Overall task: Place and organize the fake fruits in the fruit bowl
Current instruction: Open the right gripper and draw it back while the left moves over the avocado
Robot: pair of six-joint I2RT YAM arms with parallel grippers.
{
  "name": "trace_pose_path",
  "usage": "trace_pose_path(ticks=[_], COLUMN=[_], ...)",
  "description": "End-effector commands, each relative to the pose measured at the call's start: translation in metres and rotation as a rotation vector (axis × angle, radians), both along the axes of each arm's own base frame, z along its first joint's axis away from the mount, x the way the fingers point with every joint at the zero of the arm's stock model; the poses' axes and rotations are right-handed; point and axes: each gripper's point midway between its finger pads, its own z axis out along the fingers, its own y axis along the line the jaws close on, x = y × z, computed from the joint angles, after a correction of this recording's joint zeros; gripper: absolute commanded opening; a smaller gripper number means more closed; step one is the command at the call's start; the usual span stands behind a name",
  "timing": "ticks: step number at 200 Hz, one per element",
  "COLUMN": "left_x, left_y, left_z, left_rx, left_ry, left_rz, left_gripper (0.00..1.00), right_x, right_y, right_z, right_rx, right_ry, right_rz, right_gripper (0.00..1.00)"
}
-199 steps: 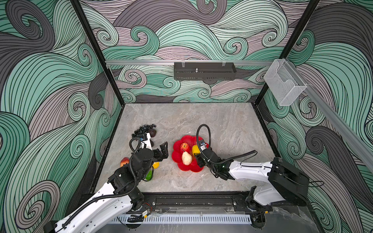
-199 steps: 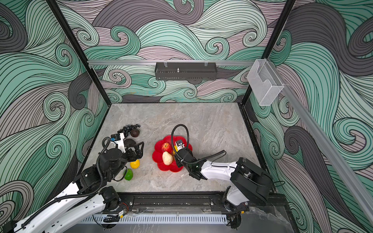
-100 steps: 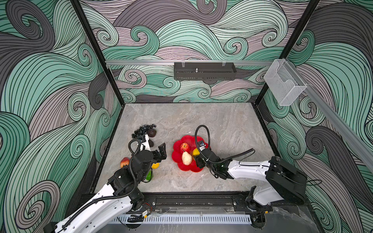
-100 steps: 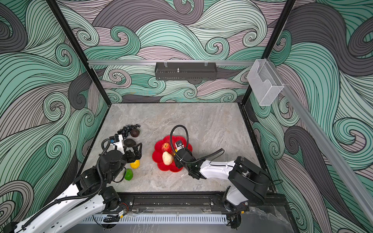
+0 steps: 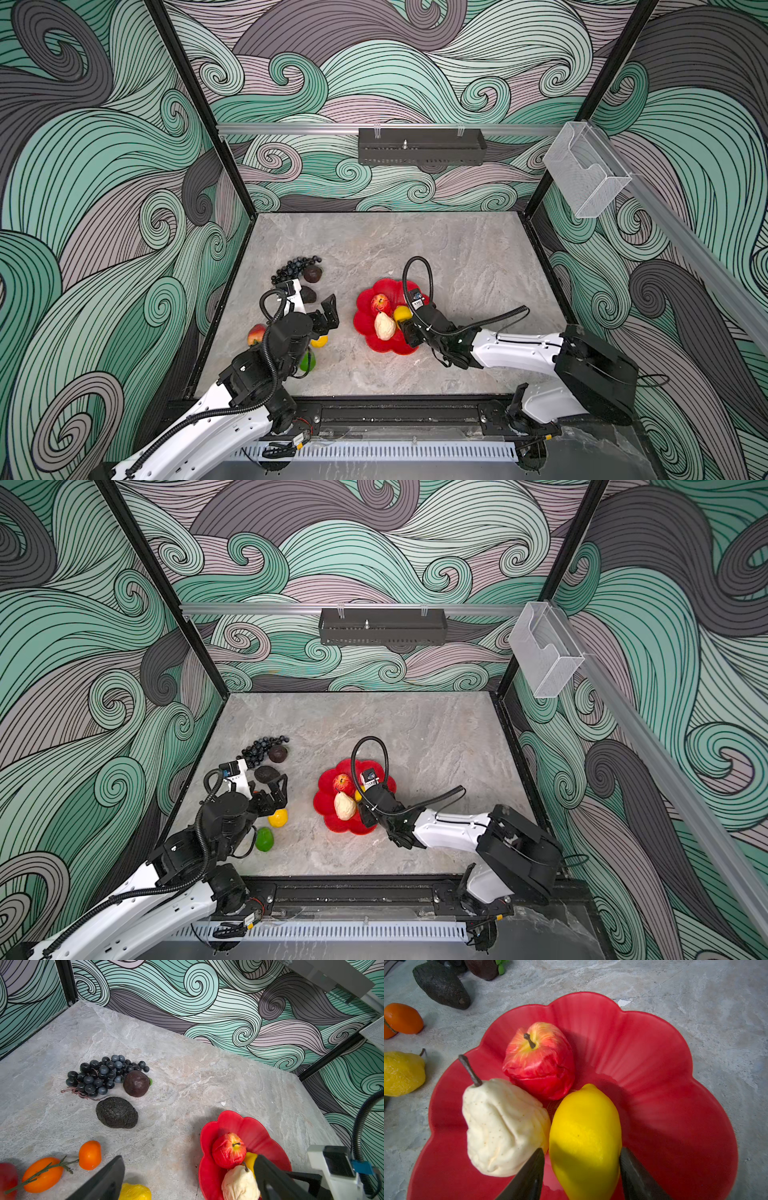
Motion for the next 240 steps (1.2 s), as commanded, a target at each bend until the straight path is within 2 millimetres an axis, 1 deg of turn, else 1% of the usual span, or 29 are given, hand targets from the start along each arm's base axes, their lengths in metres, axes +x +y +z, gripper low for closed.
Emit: trace_pose_path(ticks=[1,31,63,115,145,161,181,200,224,240], left_x=[0.000,0.001,0.003,0.007,0.010,0.012,0.013,0.012,0.005,-0.003], left_y=[0.008,0.009,0.010,0.011,0.011,0.014,0.020,0.027,0.042,0.053], left_z=[-0.003,-0.004,-0.007,-0.013,-0.017,-0.018,-0.020,-0.025,-0.042,-0.056], left_rx=[0.029,0.039,0.046,0.058,0.063,0.067,0.067,0.063,0.062,0.071], left_ry=[0.004,0.006,0.022,0.065,0.093,0.111,0.144,0.185,0.265,0.327], left_rz=[0.037,0.043,0.053,0.069,0.076,0.090,0.112,0.141,0.194,0.236], left_gripper=[0.99,0.99,0.99,0.99,0.99,0.99,0.99,0.99,0.99,0.99], right_x=[0.000,-0.002,-0.002,0.001,0.003,0.004,0.006,0.008,0.009,0.010], right_y=[0.004,0.005,0.004,-0.005,-0.011,-0.015,-0.024,-0.037,-0.058,-0.075], right_z=[0.007,0.009,0.014,0.024,0.031,0.039,0.057,0.076,0.098,0.100], right_rx=[0.041,0.055,0.068,0.048,0.040,0.038,0.036,0.033,0.052,0.068], right_ry=[0.017,0.031,0.023,-0.009,-0.026,-0.039,-0.078,-0.131,-0.209,-0.254], right_rz=[-0.006,-0.001,-0.003,-0.027,-0.035,-0.037,-0.044,-0.058,-0.092,-0.136], right_gripper=[0.59,0.57,0.56,0.66,0.68,0.69,0.71,0.75,0.80,0.85])
